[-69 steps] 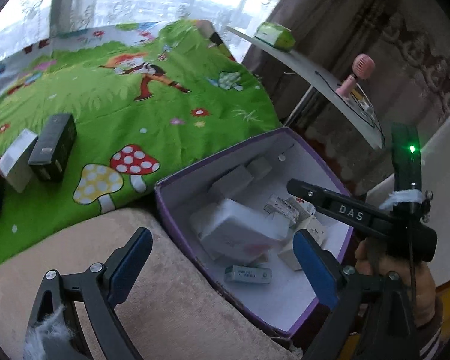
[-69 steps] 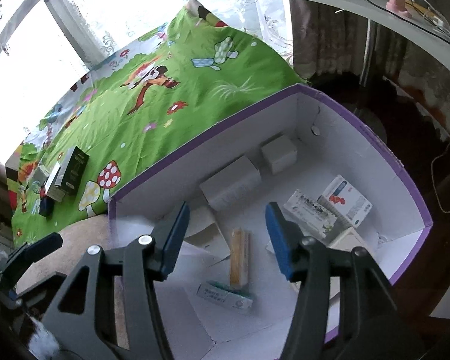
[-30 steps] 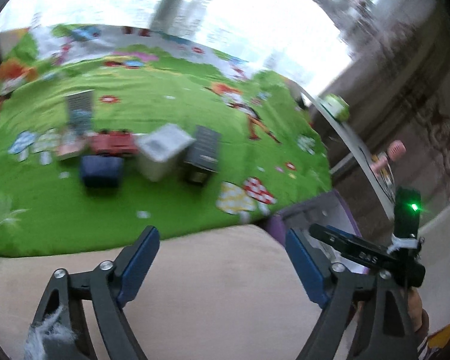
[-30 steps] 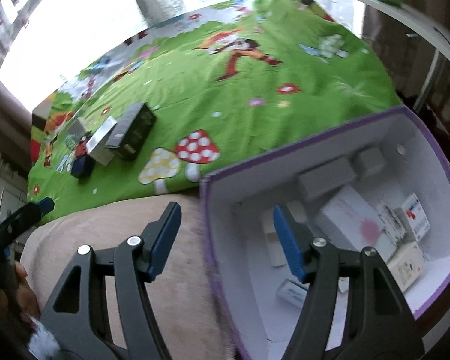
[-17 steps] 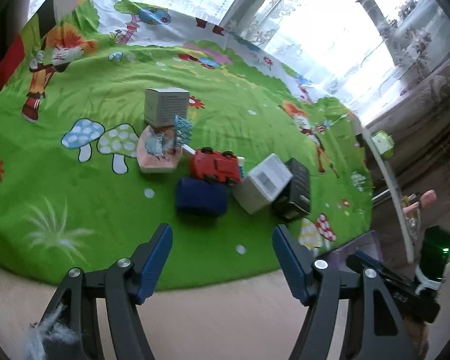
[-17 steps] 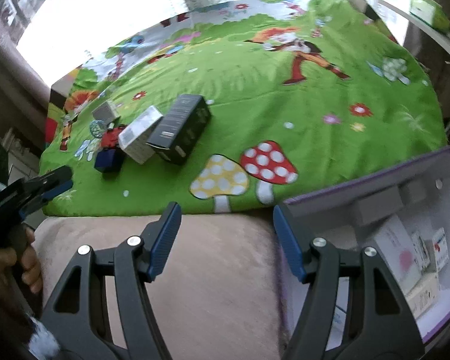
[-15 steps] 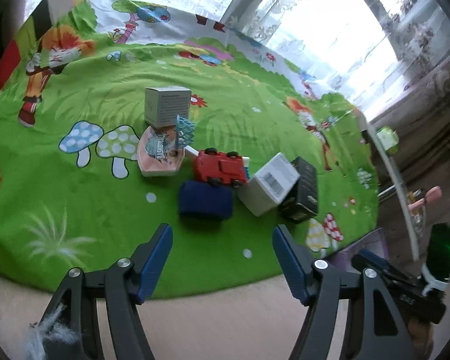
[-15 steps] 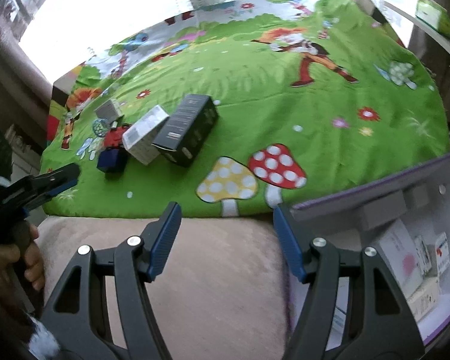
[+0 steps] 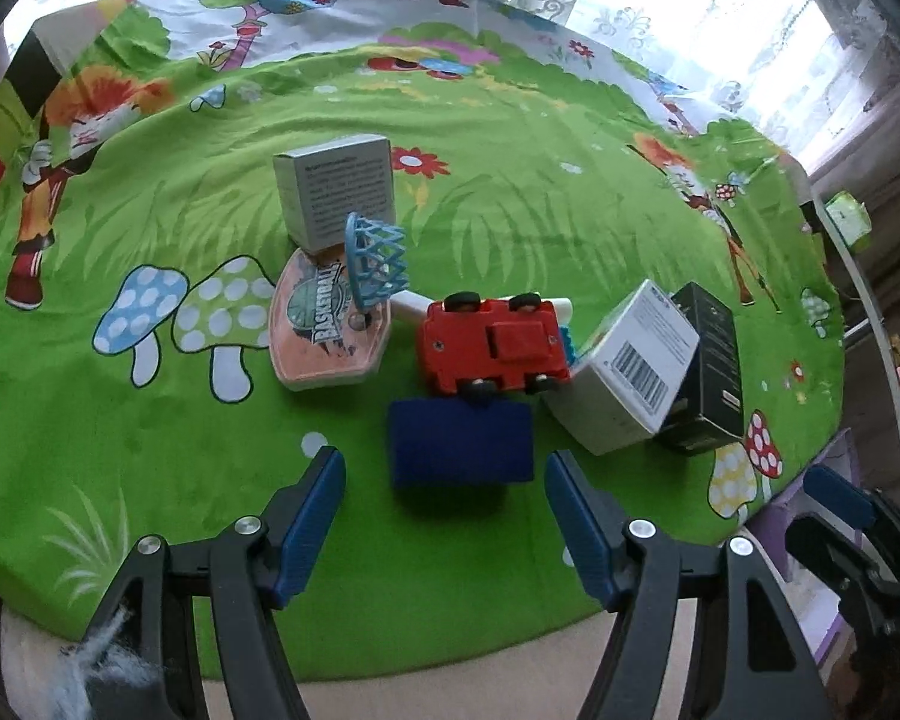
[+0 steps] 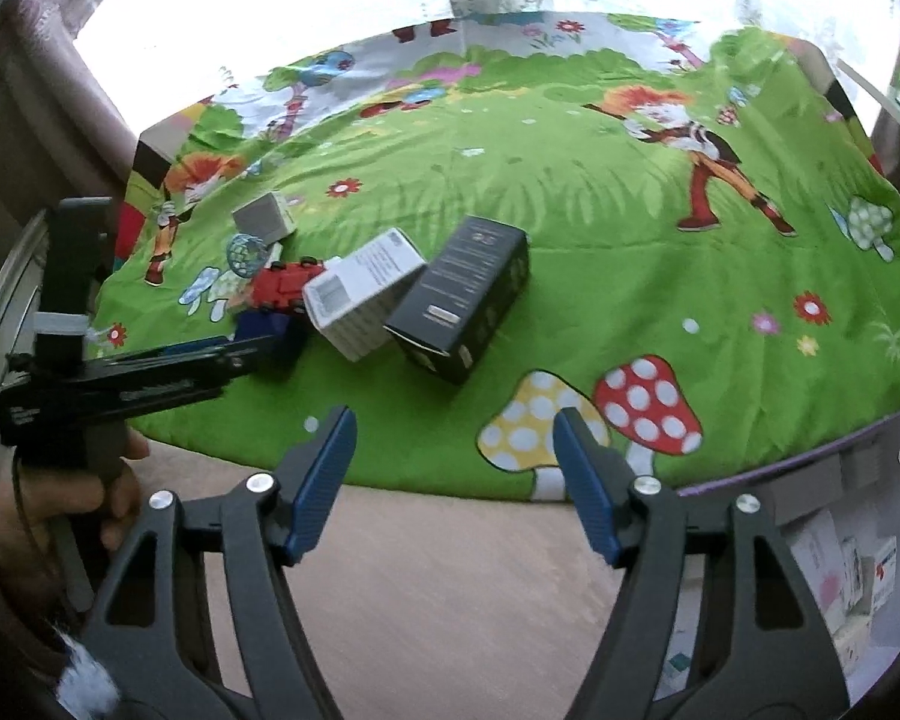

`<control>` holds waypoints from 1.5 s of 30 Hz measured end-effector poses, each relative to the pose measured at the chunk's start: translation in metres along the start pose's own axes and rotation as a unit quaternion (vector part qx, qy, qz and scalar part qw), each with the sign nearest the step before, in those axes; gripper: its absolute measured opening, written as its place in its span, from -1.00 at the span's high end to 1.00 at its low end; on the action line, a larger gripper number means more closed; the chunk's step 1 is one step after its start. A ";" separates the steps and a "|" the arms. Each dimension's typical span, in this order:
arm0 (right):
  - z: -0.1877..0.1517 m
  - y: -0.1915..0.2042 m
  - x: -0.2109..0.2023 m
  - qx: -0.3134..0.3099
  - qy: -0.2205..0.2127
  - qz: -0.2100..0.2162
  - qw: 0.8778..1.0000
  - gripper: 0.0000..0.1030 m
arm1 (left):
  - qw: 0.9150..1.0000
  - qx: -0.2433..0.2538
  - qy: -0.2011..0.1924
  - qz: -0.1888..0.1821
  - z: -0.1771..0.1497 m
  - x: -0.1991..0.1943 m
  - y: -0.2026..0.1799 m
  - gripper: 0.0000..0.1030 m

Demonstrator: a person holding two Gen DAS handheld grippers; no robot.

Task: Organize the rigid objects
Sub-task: 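Grasp the dark blue block with the left gripper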

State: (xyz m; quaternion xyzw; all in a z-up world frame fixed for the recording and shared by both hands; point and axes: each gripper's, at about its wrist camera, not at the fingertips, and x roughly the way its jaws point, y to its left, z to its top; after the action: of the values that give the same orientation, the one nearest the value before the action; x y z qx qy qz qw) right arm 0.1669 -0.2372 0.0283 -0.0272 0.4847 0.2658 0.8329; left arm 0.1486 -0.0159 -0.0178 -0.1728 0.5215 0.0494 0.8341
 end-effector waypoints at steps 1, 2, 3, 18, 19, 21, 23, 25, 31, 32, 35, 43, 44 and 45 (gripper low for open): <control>0.001 0.002 0.001 -0.002 0.001 0.001 1.000 -0.40 | 1.000 0.003 0.001 0.004 0.001 0.001 -0.001 -0.35; 0.002 0.003 0.002 -0.003 0.001 0.002 1.000 -0.40 | 1.000 0.007 0.004 0.008 0.001 0.004 -0.003 -0.35; 0.002 0.005 0.004 -0.003 0.003 0.003 1.000 -0.40 | 1.000 0.010 0.006 0.010 0.003 0.006 -0.005 -0.35; 0.013 0.037 0.022 -0.033 0.007 0.000 0.999 -0.40 | 1.000 -0.022 -0.006 -0.016 -0.003 -0.003 0.013 -0.01; 0.015 0.039 0.024 -0.037 0.006 -0.002 0.999 -0.40 | 0.999 -0.030 -0.007 -0.021 -0.006 -0.006 0.018 -0.01; 0.020 0.047 0.028 -0.049 0.002 -0.011 0.999 -0.40 | 0.998 -0.048 -0.013 -0.032 -0.013 -0.012 0.027 -0.01; 0.025 0.056 0.033 -0.066 0.000 -0.023 0.998 -0.40 | 0.997 -0.062 -0.025 -0.039 -0.022 -0.022 0.036 -0.01; 0.032 0.065 0.040 -0.084 -0.001 -0.032 0.996 -0.40 | 0.996 -0.074 -0.038 -0.042 -0.030 -0.032 0.043 -0.01; 0.051 0.098 0.067 -0.159 -0.007 -0.079 0.984 -0.40 | 0.990 -0.112 -0.080 -0.044 -0.060 -0.057 0.068 -0.01; 0.053 0.102 0.070 -0.170 -0.008 -0.088 0.981 -0.40 | 0.988 -0.121 -0.083 -0.048 -0.063 -0.058 0.072 -0.01; 0.059 0.114 0.084 -0.204 -0.004 -0.117 0.972 -0.40 | 0.986 -0.136 -0.084 -0.055 -0.064 -0.056 0.078 -0.01; 0.057 0.132 0.103 -0.253 0.028 -0.115 0.960 -0.46 | 0.983 -0.148 -0.083 -0.071 -0.064 -0.053 0.082 -0.01; 0.053 0.135 0.105 -0.264 0.033 -0.118 0.957 -0.51 | 0.983 -0.150 -0.081 -0.073 -0.064 -0.052 0.083 -0.01; 0.048 0.138 0.107 -0.279 0.030 -0.128 0.951 -0.55 | 0.982 -0.151 -0.081 -0.074 -0.064 -0.051 0.084 -0.01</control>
State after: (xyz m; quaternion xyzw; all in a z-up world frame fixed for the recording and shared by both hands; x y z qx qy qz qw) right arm 0.1813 -0.0598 -0.0052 -0.3283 0.4082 0.2812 0.8041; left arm 0.0488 0.0457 -0.0176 -0.3304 0.4248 0.0792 0.8391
